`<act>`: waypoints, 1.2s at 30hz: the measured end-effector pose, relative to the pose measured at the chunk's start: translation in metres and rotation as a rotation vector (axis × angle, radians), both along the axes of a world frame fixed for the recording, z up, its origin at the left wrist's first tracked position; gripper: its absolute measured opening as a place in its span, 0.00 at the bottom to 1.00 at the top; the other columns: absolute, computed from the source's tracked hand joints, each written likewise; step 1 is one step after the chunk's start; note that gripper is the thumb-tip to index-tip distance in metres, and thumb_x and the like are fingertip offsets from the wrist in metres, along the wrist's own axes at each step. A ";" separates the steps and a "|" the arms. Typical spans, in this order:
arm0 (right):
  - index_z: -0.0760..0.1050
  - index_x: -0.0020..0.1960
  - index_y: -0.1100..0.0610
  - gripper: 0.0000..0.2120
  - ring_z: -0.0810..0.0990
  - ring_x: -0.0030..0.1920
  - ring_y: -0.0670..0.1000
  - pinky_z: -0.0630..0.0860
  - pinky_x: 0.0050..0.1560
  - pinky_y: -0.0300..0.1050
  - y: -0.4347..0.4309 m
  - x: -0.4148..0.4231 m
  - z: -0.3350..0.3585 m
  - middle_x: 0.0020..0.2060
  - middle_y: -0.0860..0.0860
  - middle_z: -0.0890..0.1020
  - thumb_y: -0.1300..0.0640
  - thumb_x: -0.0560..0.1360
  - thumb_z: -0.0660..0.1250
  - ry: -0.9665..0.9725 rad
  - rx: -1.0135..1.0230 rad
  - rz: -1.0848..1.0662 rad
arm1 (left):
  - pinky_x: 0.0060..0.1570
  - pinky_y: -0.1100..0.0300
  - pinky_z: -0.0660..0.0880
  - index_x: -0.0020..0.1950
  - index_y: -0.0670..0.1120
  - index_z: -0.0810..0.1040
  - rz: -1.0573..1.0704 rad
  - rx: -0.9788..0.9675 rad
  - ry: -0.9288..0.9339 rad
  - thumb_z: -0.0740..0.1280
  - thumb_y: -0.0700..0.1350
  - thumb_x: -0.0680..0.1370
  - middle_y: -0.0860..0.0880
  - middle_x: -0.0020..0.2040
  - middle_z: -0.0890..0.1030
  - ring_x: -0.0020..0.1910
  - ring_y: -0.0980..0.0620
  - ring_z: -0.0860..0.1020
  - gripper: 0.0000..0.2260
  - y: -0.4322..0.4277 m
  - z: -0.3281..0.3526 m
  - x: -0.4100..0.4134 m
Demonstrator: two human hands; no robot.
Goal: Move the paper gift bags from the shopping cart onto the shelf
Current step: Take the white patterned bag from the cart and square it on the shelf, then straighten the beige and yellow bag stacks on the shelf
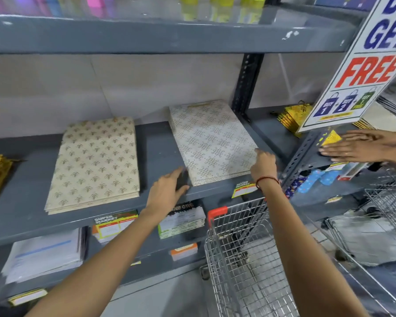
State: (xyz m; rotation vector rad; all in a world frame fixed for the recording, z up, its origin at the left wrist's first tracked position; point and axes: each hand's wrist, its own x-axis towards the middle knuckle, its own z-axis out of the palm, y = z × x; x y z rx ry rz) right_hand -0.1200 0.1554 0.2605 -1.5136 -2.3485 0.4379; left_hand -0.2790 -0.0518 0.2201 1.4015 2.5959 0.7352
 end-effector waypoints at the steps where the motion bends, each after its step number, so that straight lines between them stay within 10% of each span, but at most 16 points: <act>1: 0.65 0.69 0.64 0.26 0.69 0.65 0.62 0.69 0.65 0.52 -0.013 -0.009 0.002 0.64 0.64 0.73 0.75 0.72 0.57 0.075 0.005 0.025 | 0.52 0.48 0.77 0.73 0.49 0.64 0.028 0.037 0.000 0.66 0.53 0.76 0.40 0.60 0.80 0.58 0.40 0.78 0.26 -0.010 0.001 -0.007; 13: 0.68 0.66 0.68 0.23 0.74 0.64 0.60 0.70 0.66 0.49 -0.200 -0.162 -0.024 0.63 0.64 0.76 0.57 0.76 0.66 0.295 -0.478 0.474 | 0.63 0.41 0.67 0.70 0.39 0.66 0.510 0.060 -0.043 0.66 0.47 0.77 0.35 0.71 0.67 0.67 0.33 0.66 0.24 -0.184 -0.007 -0.122; 21: 0.69 0.65 0.66 0.17 0.76 0.60 0.60 0.74 0.61 0.51 -0.231 -0.179 -0.041 0.58 0.63 0.79 0.61 0.78 0.61 0.285 -0.349 0.380 | 0.51 0.53 0.75 0.63 0.40 0.75 0.460 0.150 -0.225 0.69 0.43 0.75 0.37 0.52 0.84 0.54 0.38 0.80 0.17 -0.217 -0.011 -0.123; 36: 0.74 0.60 0.63 0.25 0.78 0.60 0.57 0.75 0.59 0.46 -0.229 -0.169 -0.031 0.58 0.58 0.81 0.58 0.66 0.76 0.123 -0.362 0.515 | 0.38 0.59 0.67 0.48 0.38 0.78 0.436 0.068 -0.264 0.69 0.42 0.76 0.39 0.38 0.79 0.39 0.39 0.76 0.07 -0.231 -0.005 -0.140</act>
